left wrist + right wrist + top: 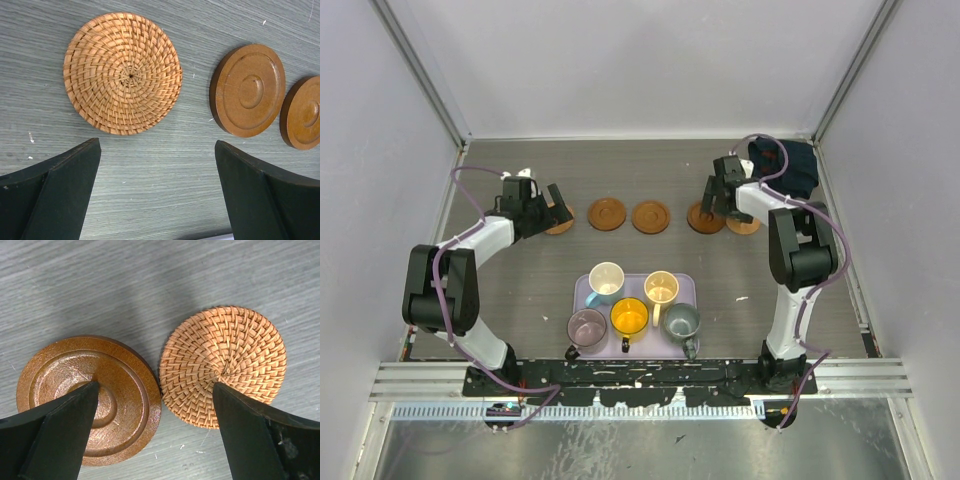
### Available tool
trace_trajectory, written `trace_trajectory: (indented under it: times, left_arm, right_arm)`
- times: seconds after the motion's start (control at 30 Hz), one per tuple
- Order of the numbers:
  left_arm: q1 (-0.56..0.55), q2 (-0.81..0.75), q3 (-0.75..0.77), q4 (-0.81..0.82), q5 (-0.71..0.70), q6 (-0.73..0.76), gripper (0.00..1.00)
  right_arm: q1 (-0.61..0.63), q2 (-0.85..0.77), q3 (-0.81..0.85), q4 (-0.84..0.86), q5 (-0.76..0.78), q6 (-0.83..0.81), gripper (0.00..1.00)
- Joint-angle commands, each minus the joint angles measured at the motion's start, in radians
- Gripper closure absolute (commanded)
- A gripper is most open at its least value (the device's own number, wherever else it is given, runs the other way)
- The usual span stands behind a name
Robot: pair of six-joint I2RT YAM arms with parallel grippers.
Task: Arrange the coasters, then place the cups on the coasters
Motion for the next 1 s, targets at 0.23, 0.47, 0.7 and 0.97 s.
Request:
trace_trajectory:
  times: [0.23,0.47,0.7,0.97]
  left_arm:
    - [-0.004,-0.020,0.015,0.025,-0.019,0.008,0.02]
    - [-0.005,-0.024,0.008,0.026,-0.024,0.009,0.02]
    - [-0.005,-0.026,0.006,0.026,-0.025,0.008,0.02]
    - [-0.004,-0.029,0.003,0.026,-0.025,0.008,0.02]
  right_arm:
    - [0.050,0.108,0.021,-0.065,-0.065,-0.066,0.00]
    - [0.094,0.120,0.033,-0.078,-0.044,-0.062,0.00]
    - [0.113,0.120,0.022,-0.091,-0.032,-0.034,0.00]
    - [0.128,0.110,0.005,-0.095,-0.016,-0.027,0.00]
